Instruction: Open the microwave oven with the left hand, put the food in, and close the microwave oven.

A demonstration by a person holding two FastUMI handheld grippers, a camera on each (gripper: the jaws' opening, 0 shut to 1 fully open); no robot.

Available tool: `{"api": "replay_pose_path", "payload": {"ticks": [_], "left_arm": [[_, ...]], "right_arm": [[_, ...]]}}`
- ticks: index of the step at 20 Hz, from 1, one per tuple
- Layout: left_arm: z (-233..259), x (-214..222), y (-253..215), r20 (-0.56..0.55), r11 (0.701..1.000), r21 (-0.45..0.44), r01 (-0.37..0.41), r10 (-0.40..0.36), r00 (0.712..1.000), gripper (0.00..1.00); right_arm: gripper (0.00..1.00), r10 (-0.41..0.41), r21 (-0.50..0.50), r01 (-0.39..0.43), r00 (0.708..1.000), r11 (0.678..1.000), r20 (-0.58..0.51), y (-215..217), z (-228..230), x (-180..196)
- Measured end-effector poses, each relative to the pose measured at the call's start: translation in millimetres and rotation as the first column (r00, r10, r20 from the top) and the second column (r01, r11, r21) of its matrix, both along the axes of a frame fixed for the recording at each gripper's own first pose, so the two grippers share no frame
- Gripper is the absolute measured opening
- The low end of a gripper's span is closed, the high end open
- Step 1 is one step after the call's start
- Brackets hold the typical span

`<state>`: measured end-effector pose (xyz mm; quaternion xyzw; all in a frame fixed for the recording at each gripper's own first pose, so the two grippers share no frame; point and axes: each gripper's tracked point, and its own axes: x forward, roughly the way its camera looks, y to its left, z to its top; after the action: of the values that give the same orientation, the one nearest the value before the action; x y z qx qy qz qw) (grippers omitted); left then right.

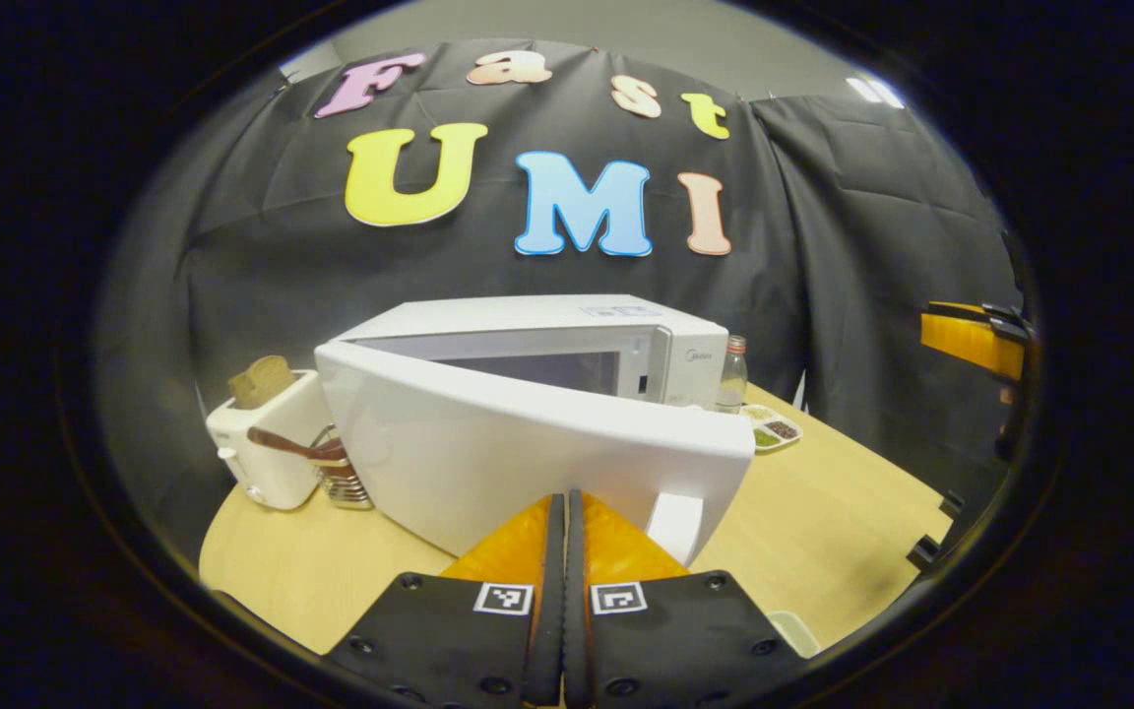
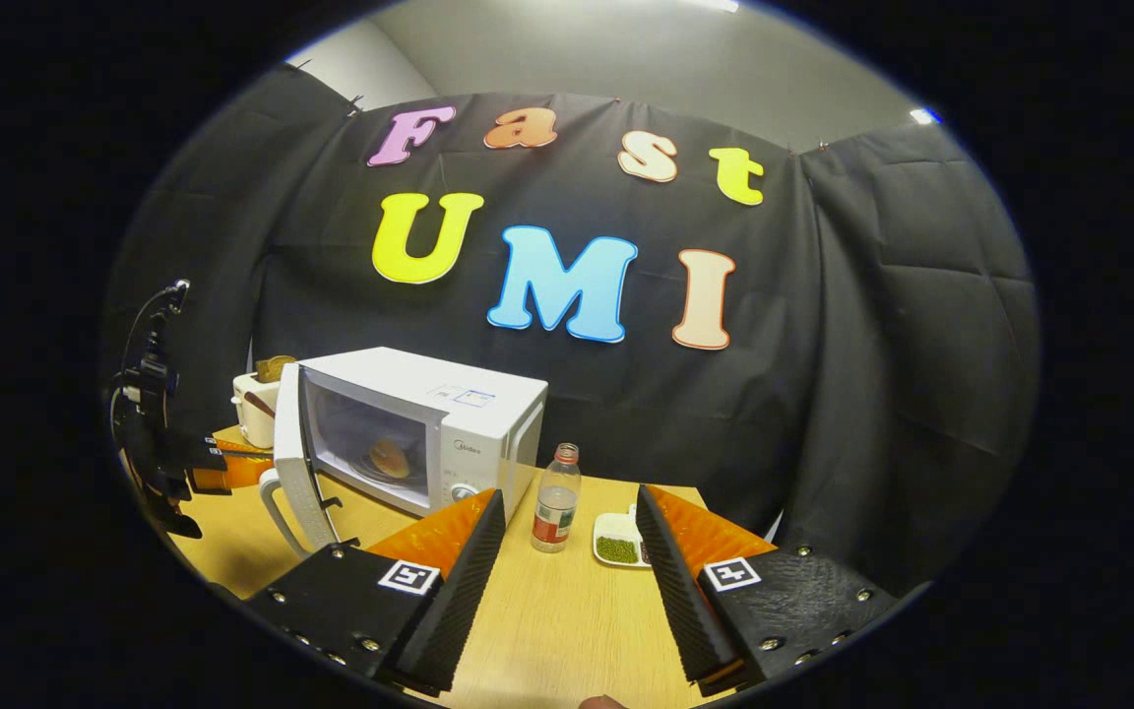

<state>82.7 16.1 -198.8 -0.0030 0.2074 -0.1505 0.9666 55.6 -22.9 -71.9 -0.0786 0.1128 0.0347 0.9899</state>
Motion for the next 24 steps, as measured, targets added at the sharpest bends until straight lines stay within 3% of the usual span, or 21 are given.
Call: {"api": "replay_pose_path", "payload": {"ticks": [9,17,21,24], "left_arm": [[-5.9,73.9,-43.4,0.010,1.000,-0.011,0.029,-0.029,1.000,0.08],[-9.6,134.9,-57.9,0.029,0.999,-0.033,-0.040,0.041,0.999,0.08],[-9.8,140.0,-58.7,0.036,0.994,-0.085,-0.069,0.072,0.997,0.07],[-12.8,143.9,-57.3,0.024,0.994,-0.052,-0.093,0.094,0.995,0.11]], "right_arm": [[0.82,-0.051,-0.013,0.050,0.999,0.999,-0.018,-32.7,-10.9,16.1],[0.82,-0.084,-0.029,0.083,0.996,0.996,-0.027,-53.9,-14.4,28.0],[0.82,-0.084,-0.021,0.083,0.996,0.996,-0.030,-51.9,-14.4,32.1],[0.82,-0.069,-0.011,0.069,0.997,0.998,-0.034,-45.1,-14.1,31.6]]}}
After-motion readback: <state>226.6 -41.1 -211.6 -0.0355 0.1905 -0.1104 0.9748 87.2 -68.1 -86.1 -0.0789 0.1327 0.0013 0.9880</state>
